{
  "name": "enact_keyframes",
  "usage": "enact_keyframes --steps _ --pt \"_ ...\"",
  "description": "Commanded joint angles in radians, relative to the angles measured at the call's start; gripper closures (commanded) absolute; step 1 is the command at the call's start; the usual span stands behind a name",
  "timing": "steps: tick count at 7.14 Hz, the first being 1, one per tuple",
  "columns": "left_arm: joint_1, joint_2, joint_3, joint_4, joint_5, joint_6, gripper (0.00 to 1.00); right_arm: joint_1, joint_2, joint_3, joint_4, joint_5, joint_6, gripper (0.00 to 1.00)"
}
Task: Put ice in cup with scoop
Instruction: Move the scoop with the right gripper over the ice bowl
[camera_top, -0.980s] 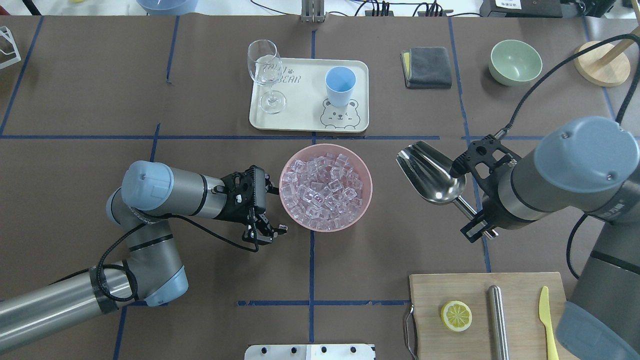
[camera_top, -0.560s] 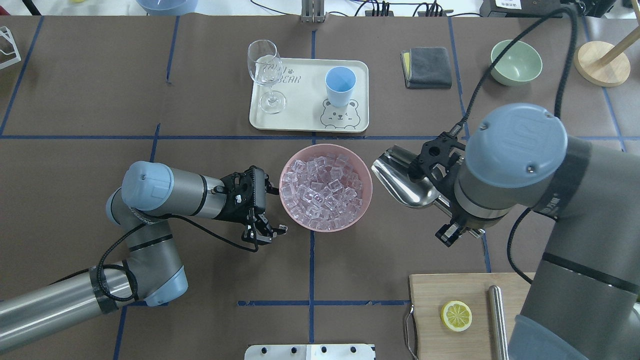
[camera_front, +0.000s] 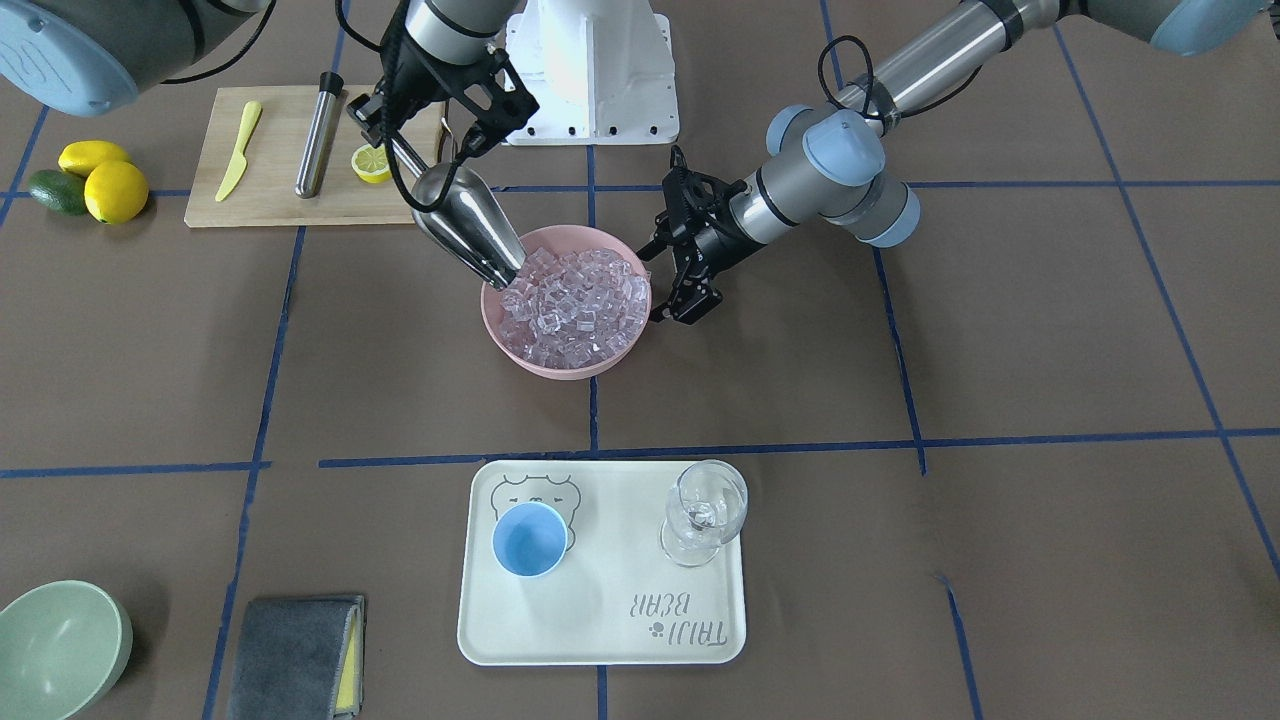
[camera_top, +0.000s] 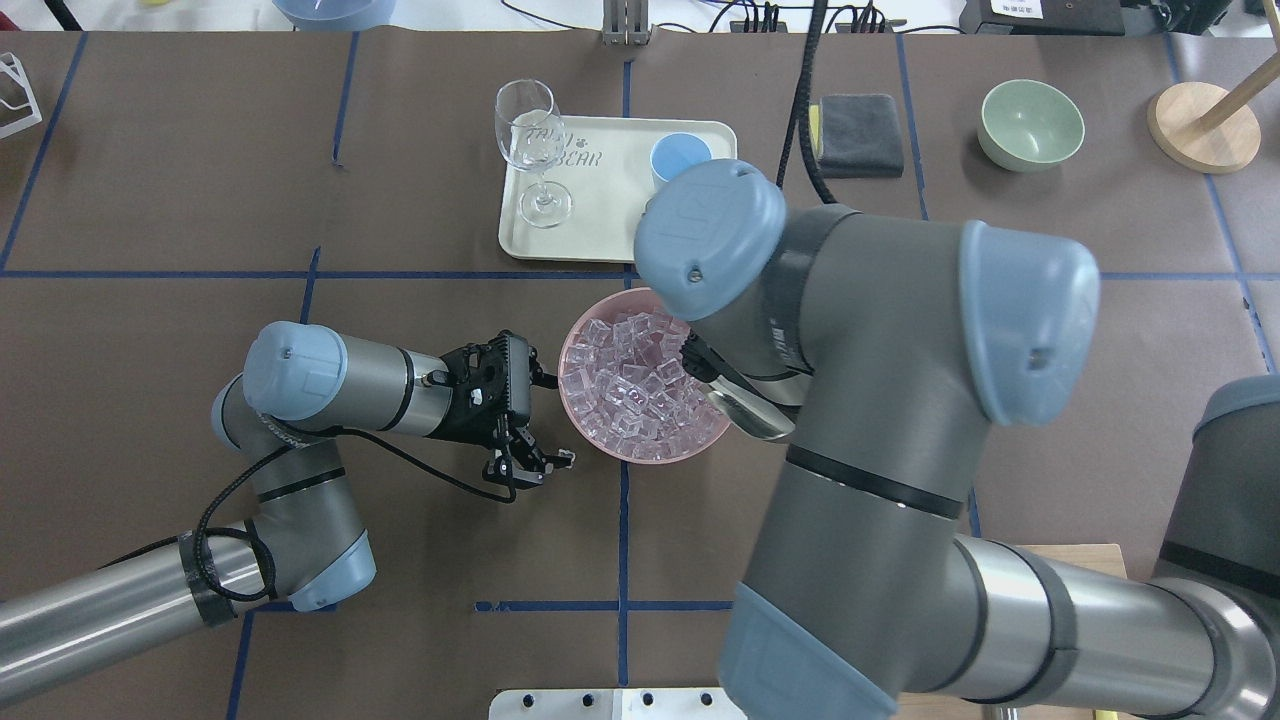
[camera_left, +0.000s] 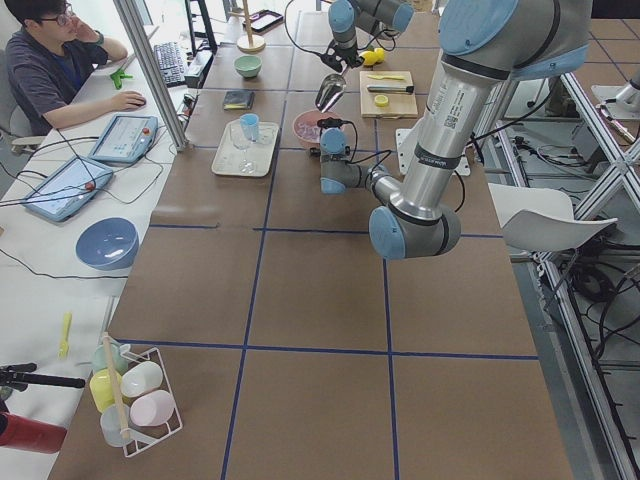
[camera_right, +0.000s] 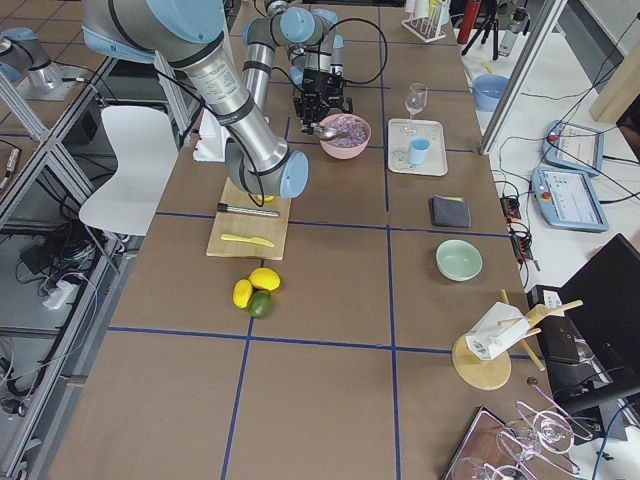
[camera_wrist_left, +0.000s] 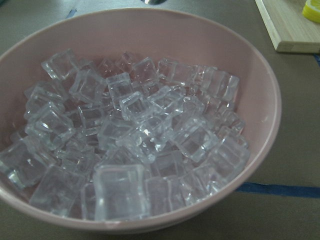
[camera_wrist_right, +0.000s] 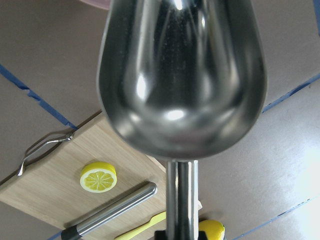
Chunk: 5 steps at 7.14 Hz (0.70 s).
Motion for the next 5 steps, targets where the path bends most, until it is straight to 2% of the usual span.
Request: enact_keyframes --steps 1,2,4,5 --pt "0.000 0.000 0.002 0.000 0.000 0.000 0.00 -0.002 0.049 -0.110 -0.011 0.002 -0.079 1.00" --pt "0.000 0.001 0.002 0.000 0.000 0.000 0.00 -0.002 0.093 -0.176 -0.011 0.004 -0.081 1.00" --pt "-0.002 0.000 0.002 -0.002 0.000 0.000 0.00 -0.011 0.109 -0.224 -0.008 -0.002 -0.081 1.00" --pt "0.000 0.000 0.002 -0.002 0.000 -0.002 0.00 -0.017 0.129 -0.277 -0.003 -0.001 -0.081 1.00"
